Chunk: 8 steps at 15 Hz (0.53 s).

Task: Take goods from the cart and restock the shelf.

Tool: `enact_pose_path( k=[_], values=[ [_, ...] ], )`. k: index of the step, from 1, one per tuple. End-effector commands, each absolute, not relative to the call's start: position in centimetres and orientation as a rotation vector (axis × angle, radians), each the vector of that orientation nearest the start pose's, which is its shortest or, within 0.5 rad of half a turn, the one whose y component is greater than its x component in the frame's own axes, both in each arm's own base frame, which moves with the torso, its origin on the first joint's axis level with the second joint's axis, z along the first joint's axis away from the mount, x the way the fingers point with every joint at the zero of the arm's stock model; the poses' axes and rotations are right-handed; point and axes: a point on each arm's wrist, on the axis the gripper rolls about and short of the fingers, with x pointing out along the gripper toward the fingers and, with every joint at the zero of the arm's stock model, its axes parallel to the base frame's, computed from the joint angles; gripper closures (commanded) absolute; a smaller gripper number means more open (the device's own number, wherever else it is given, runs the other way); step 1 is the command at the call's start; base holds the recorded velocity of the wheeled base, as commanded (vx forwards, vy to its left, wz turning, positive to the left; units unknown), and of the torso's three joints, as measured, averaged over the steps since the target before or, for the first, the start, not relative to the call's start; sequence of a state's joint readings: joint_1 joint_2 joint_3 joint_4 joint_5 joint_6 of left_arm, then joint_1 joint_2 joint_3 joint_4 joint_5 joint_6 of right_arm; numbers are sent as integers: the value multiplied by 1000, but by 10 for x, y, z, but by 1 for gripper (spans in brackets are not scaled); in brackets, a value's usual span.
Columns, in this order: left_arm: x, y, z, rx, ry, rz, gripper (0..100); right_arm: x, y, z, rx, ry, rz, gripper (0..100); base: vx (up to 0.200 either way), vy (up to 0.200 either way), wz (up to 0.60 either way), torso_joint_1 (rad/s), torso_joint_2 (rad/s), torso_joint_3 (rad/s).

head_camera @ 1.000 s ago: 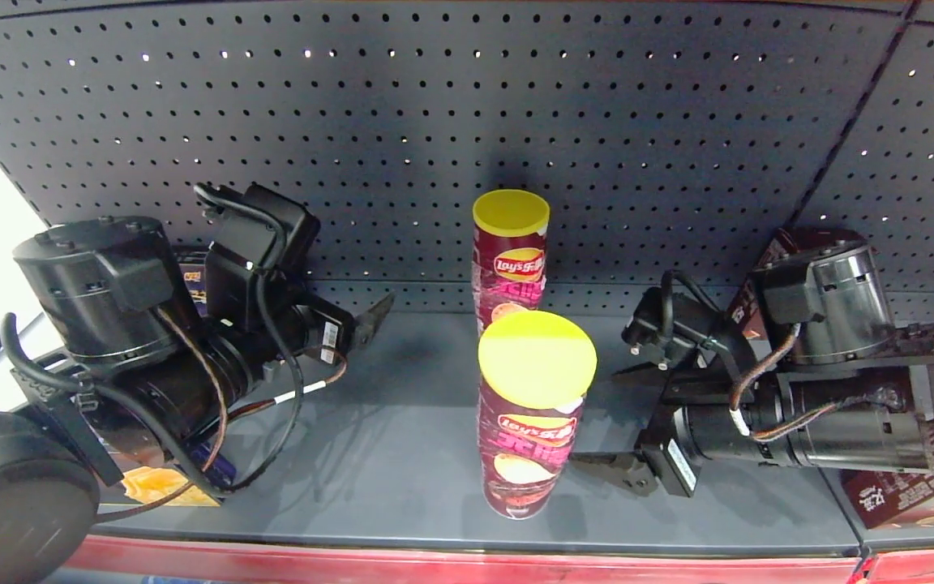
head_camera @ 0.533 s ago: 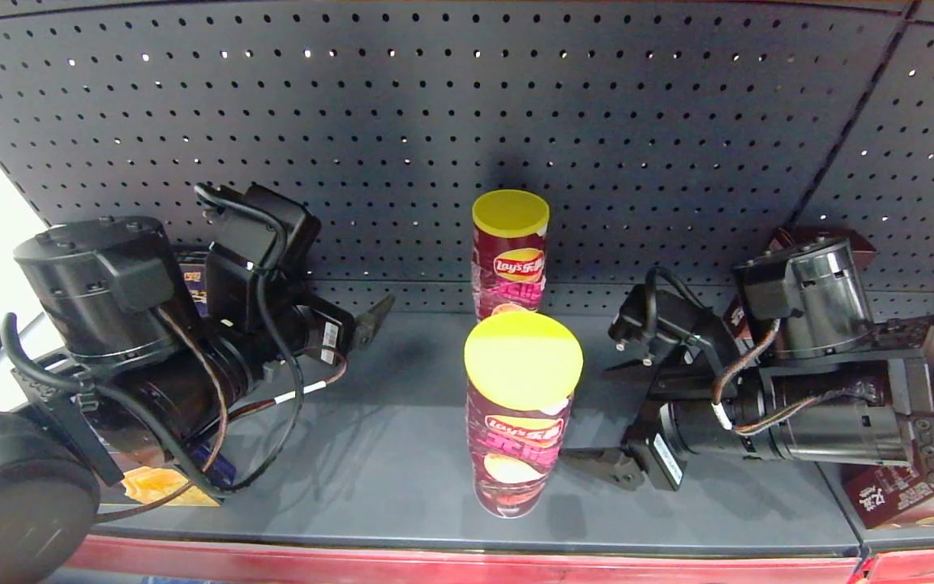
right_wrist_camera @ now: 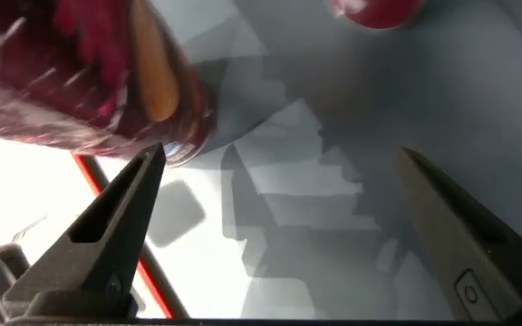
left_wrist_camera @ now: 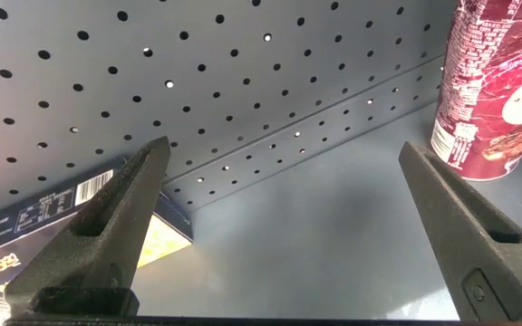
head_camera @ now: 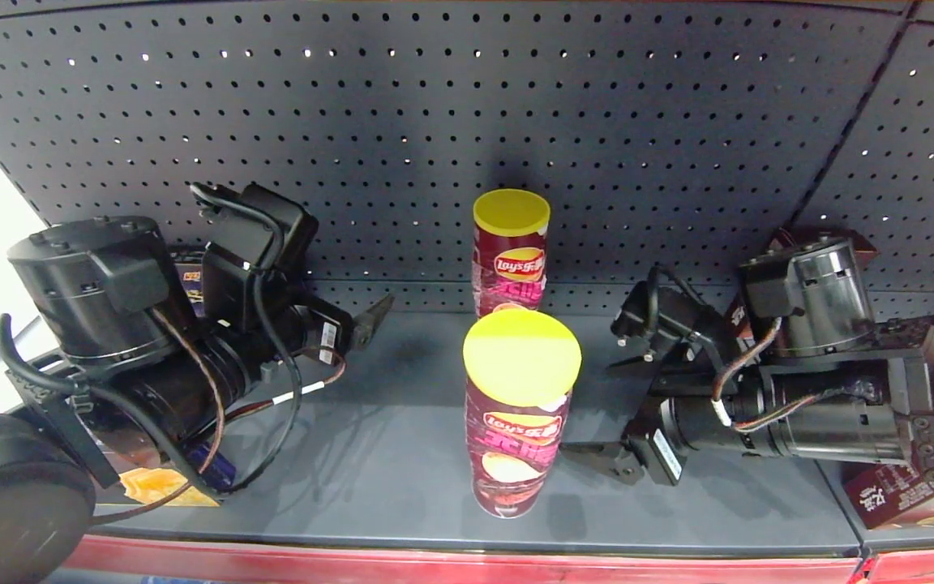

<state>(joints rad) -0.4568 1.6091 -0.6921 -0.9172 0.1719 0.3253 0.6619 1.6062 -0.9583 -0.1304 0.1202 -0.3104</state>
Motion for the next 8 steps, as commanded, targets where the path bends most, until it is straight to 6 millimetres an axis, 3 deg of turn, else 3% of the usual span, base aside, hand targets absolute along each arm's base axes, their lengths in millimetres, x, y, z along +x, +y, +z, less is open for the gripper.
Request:
enact_pose_path(
  k=[1,3,6,8],
  values=[
    [249,-117,208,324,-48,-281,0,221,154,222,-398,326,767,0,0,0,0,0,0,0],
    [242,-114,212,319,-62,-279,0,213,129,238,-369,269,689,0,0,0,0,0,0,0],
    [230,-105,214,318,-70,-266,0,185,90,258,-337,178,579,0,0,0,0,0,0,0],
    [224,-96,216,318,-75,-245,0,150,69,274,-273,93,482,0,0,0,0,0,0,0]
  ],
)
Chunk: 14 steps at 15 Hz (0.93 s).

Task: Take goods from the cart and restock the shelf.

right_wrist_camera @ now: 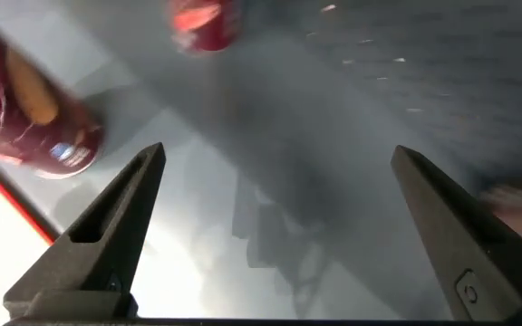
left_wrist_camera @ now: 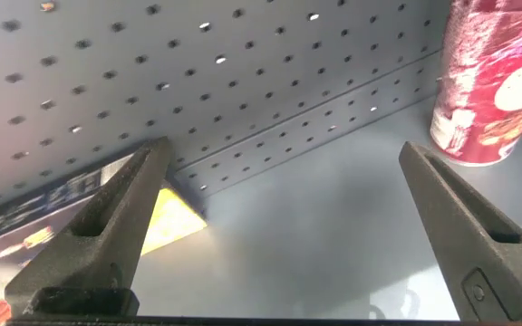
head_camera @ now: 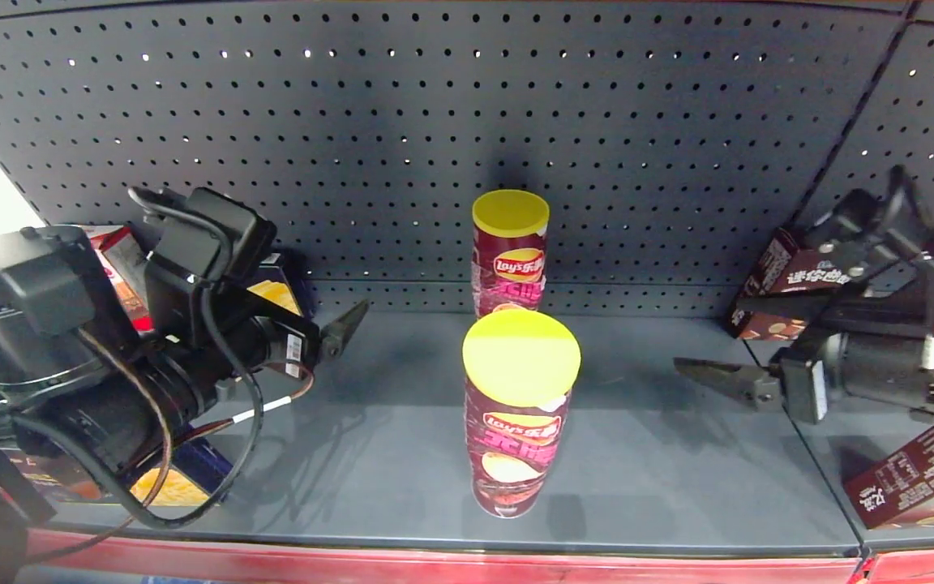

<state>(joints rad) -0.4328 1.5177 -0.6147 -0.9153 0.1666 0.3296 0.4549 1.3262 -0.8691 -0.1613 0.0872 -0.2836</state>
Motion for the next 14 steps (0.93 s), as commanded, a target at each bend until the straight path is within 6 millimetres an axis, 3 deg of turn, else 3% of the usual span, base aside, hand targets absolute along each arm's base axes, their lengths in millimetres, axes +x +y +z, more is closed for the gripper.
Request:
enact_pose_path(
  k=[1,4,7,10,14],
  values=[
    [222,-95,218,316,-81,-244,0,130,59,279,-239,50,429,0,0,0,0,0,0,0],
    [215,-91,226,309,-110,-238,0,64,26,282,-170,-86,282,0,0,0,0,0,0,0],
    [207,-88,236,294,-152,-235,0,3,-2,243,-156,-117,302,0,0,0,0,0,0,0],
    [190,-83,248,279,-202,-232,0,-29,-17,202,-91,-163,284,0,0,0,0,0,0,0],
    [167,-72,261,277,-279,-213,0,-40,-22,160,-71,-190,290,0,0,0,0,0,0,0]
  ],
)
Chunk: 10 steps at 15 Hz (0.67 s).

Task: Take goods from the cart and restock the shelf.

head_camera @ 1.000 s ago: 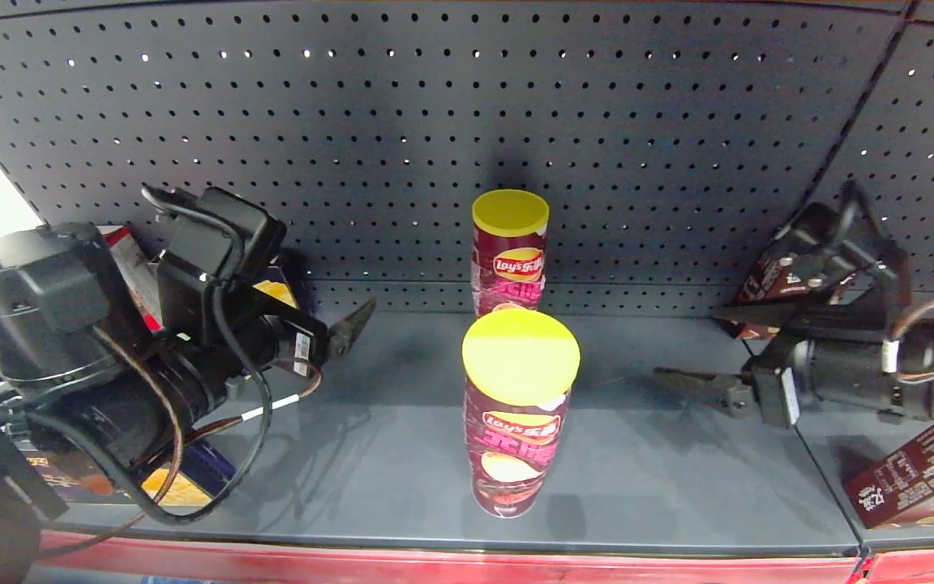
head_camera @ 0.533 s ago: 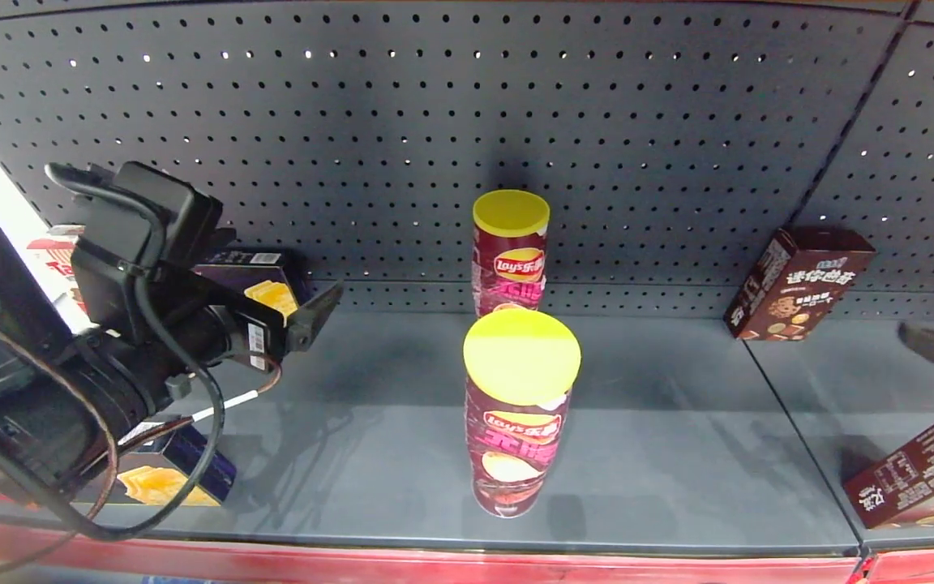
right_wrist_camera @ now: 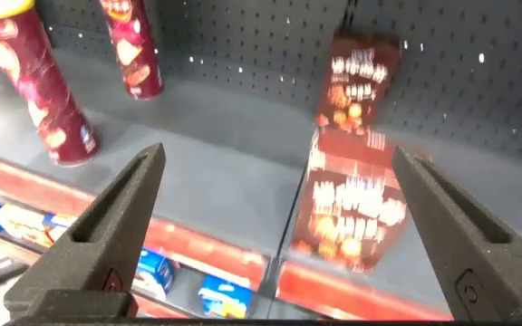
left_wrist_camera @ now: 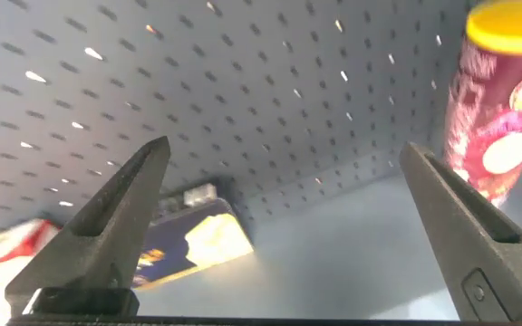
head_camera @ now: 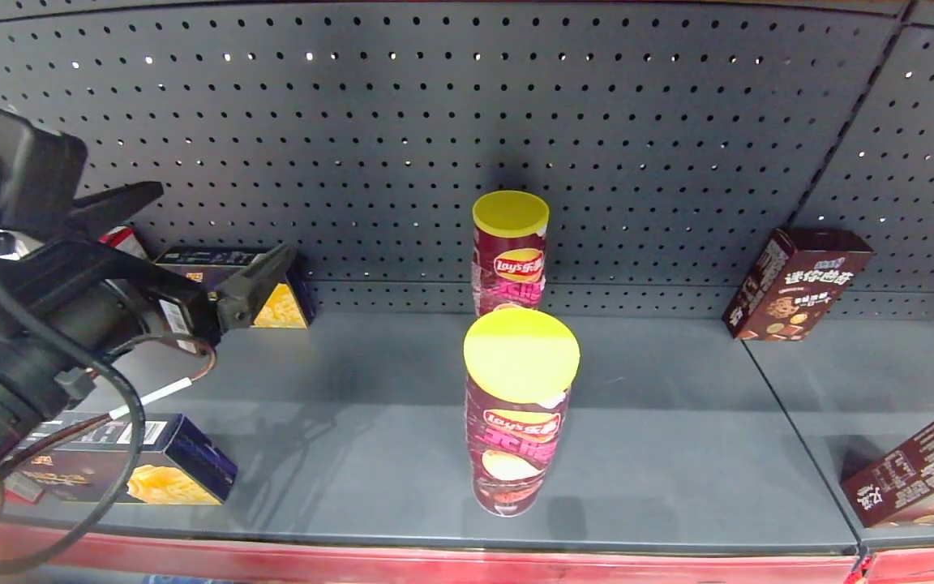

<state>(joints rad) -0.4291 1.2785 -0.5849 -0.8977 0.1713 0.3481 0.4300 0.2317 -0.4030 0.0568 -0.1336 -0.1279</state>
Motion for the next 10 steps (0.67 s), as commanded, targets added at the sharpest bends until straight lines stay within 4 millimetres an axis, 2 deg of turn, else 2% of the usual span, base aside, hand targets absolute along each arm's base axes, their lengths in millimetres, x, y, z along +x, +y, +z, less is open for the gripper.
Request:
enact_pose_path(
  k=[1,2,3,4,6,7,8,10],
  values=[
    [157,-68,261,284,-293,-209,0,-41,-22,149,-57,-184,290,0,0,0,0,0,0,0],
    [149,-64,258,285,-296,-206,0,-40,-22,138,-49,-171,291,0,0,0,0,0,0,0],
    [149,-64,258,285,-296,-206,0,-40,-22,138,-49,-171,291,0,0,0,0,0,0,0],
    [130,-56,254,281,-315,-201,0,-33,-19,114,-57,-115,293,0,0,0,0,0,0,0],
    [120,-50,253,272,-330,-181,0,-28,-16,100,-68,-73,296,0,0,0,0,0,0,0],
    [107,-44,247,264,-336,-159,0,-23,-13,83,-88,-15,311,0,0,0,0,0,0,0],
    [105,-43,246,263,-338,-157,0,-23,-13,83,-88,-14,313,0,0,0,0,0,0,0],
    [85,-34,231,262,-343,-155,0,-22,-11,83,-94,11,285,0,0,0,0,0,0,0]
  ],
)
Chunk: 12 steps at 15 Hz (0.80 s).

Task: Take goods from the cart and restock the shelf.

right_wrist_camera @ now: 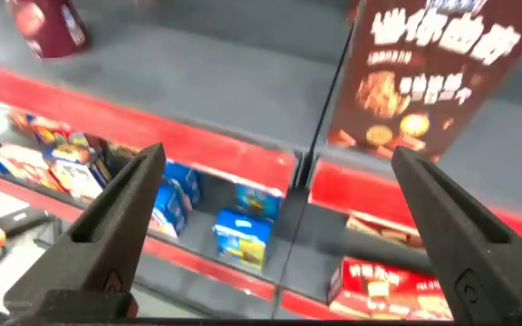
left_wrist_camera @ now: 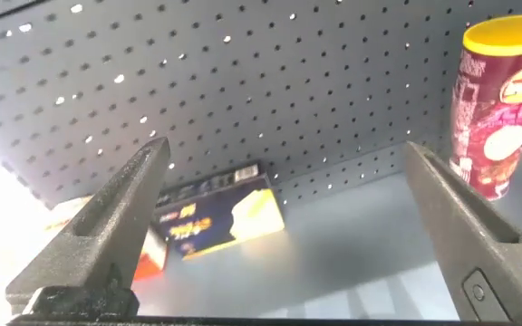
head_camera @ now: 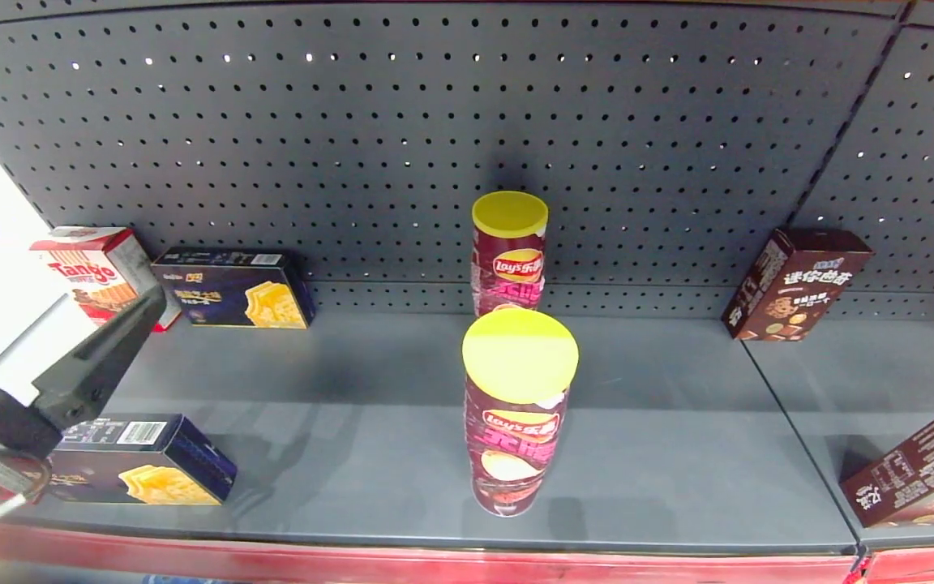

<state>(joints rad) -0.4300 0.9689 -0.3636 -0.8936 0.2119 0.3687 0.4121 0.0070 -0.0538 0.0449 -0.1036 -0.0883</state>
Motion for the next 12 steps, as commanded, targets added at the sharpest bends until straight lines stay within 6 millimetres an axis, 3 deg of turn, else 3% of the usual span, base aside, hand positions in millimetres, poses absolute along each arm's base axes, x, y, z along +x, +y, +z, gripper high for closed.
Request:
enact_pose_path(
  k=[1,6,12],
  values=[
    [79,-31,224,269,-325,-158,0,-20,-9,85,-99,36,227,0,0,0,0,0,0,0],
    [54,-20,205,312,-201,-192,0,-19,-1,85,-79,97,-124,0,0,0,0,0,0,0],
    [54,-20,202,312,-187,-191,0,-23,-2,81,-12,-56,-106,0,0,0,0,0,0,0]
  ],
)
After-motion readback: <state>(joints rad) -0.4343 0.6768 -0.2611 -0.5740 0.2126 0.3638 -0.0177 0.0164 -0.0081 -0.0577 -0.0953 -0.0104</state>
